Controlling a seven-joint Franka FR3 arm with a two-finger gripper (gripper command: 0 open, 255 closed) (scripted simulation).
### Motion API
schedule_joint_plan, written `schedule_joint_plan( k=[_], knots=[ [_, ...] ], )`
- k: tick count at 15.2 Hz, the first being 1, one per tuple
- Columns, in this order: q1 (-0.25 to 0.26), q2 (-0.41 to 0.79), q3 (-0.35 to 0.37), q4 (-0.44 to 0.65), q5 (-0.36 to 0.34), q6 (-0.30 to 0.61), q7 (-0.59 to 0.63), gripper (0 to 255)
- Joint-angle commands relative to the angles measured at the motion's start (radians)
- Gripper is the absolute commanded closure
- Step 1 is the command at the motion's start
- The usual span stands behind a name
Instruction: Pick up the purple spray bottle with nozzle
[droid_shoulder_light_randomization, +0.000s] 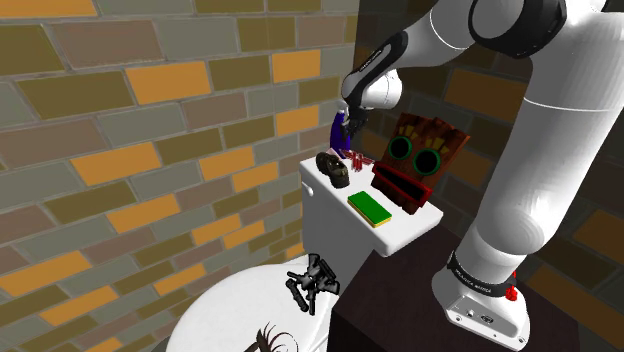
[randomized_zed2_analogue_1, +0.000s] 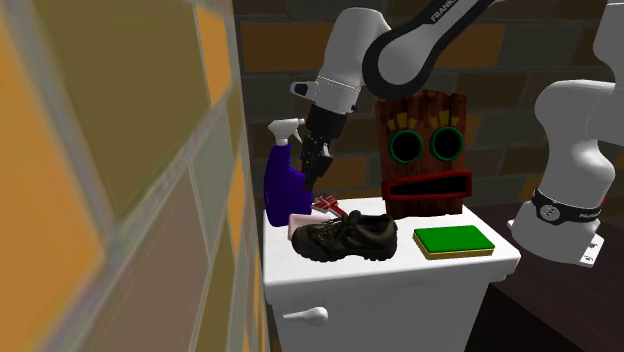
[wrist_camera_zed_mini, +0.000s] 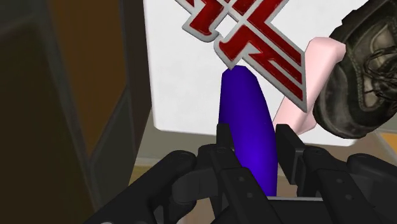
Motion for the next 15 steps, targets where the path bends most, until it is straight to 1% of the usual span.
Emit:
schedule_joint_plan(
  k=[1,8,15],
  knots=[
    [0.003,-0.001,0.001,-0.004,-0.002,0.001,0.004,255],
    [0.011,-0.067,-0.015,0.021,-0.077,-0.081,0.065,255],
    [0.012,-0.124,-0.020,0.058,-0.133,-0.168,0.112,255]
  ],
)
